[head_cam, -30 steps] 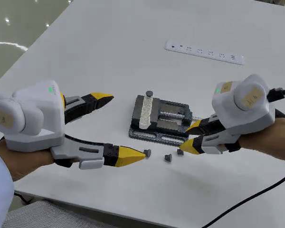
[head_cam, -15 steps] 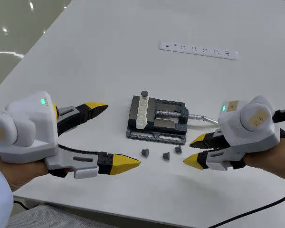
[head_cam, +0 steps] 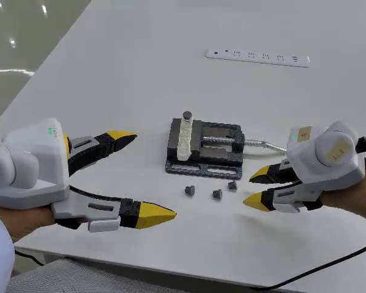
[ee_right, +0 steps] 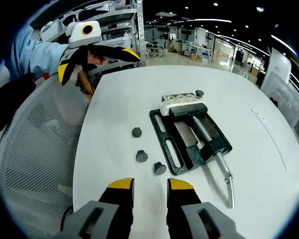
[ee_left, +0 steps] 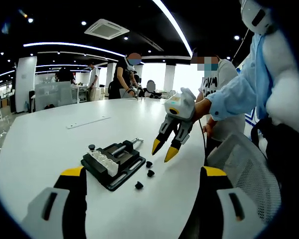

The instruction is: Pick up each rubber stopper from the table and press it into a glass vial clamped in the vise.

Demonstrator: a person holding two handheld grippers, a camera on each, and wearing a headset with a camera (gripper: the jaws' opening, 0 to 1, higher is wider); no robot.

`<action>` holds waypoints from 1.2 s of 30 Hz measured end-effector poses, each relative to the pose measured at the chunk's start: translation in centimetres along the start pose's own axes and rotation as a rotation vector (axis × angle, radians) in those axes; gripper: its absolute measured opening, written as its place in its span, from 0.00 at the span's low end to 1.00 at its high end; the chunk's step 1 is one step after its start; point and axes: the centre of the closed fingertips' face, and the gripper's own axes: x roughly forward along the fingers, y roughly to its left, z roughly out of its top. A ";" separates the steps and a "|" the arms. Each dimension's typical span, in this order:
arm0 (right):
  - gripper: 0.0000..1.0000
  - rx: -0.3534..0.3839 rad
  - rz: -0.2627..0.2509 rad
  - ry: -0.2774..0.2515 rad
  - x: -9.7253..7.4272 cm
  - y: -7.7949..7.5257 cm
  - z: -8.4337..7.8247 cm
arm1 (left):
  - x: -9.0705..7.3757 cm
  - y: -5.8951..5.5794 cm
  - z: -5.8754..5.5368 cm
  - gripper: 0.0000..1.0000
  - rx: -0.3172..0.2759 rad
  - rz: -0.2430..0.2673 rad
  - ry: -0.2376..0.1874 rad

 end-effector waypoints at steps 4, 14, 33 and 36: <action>0.18 -0.092 0.024 -0.021 0.3 -0.5 0.4 | -0.3 0.2 -0.1 0.93 0.001 0.010 0.011; 0.14 -0.218 0.103 -0.033 0.9 -0.8 0.9 | -0.5 0.3 -0.2 0.93 0.007 0.023 0.028; 0.11 -0.340 0.161 0.007 2.3 -1.0 0.3 | -0.3 0.2 0.1 0.92 -0.004 0.029 0.019; 0.10 -0.337 0.168 0.000 2.3 -0.8 0.5 | -0.3 0.1 0.0 0.91 -0.007 0.027 0.022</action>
